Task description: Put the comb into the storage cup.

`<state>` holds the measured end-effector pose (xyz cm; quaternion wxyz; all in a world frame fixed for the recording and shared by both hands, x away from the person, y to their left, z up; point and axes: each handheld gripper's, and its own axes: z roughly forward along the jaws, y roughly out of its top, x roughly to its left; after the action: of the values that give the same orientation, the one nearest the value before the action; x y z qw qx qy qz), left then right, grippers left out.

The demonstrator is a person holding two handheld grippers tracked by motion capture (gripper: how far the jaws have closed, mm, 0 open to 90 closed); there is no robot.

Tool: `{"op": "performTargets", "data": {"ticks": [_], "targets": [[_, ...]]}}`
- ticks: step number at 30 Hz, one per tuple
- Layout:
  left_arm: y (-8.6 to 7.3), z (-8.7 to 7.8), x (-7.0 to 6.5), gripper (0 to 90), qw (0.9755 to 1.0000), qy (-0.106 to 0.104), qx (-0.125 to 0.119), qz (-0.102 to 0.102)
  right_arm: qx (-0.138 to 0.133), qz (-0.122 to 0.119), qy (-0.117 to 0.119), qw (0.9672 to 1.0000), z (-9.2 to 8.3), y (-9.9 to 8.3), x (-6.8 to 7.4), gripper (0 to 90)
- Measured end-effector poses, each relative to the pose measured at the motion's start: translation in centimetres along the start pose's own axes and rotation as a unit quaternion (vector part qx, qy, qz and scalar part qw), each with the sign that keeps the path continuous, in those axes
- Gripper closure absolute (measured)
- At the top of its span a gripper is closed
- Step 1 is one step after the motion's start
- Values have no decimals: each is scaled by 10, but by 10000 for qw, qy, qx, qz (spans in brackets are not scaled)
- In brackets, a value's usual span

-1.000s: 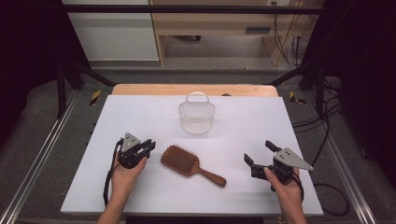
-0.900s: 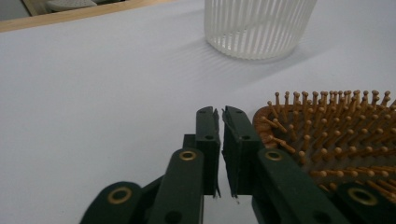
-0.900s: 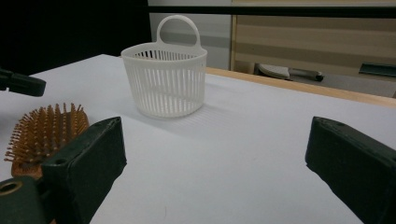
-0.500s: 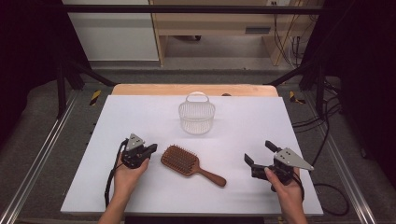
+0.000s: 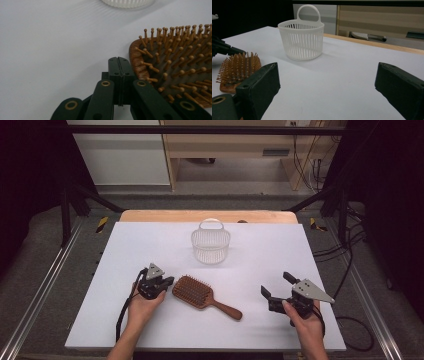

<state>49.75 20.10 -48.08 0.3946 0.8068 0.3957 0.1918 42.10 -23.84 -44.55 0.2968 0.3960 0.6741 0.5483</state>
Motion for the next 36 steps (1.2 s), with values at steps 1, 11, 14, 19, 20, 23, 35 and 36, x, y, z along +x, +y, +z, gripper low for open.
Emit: {"op": "performTargets", "data": {"ticks": [1, 11, 14, 19, 20, 23, 35, 36], "targets": [[0, 0, 0, 900, 10000, 0, 0, 0, 0, 0, 0, 10000, 0, 0, 0, 61], [1, 7, -8, 900, 9997, 43, 145, 215, -11, 24, 1, 10000, -2, 0, 1, 64], [1, 6, -8, 900, 9997, 31, 143, 171, -28, 9, 19, 10000, -3, 0, 1, 65], [5, 8, -22, 900, 9994, -18, 129, 317, -11, -64, 210, 9998, -1, 2, 10, 59], [6, 8, -24, 900, 9994, -25, 113, 332, -4, -87, 239, 9997, 0, 2, 11, 58], [7, 9, -29, 900, 9992, -55, 126, 373, 114, -110, 486, 9987, 2, 3, 19, 52], [11, 15, -57, 900, 9978, -286, 132, 582, 1082, -344, 1260, 9855, 17, 0, 46, 67], [12, 16, -60, 900, 9974, -330, 136, 627, 1212, -405, 1286, 9834, 19, -1, 49, 71]]}}
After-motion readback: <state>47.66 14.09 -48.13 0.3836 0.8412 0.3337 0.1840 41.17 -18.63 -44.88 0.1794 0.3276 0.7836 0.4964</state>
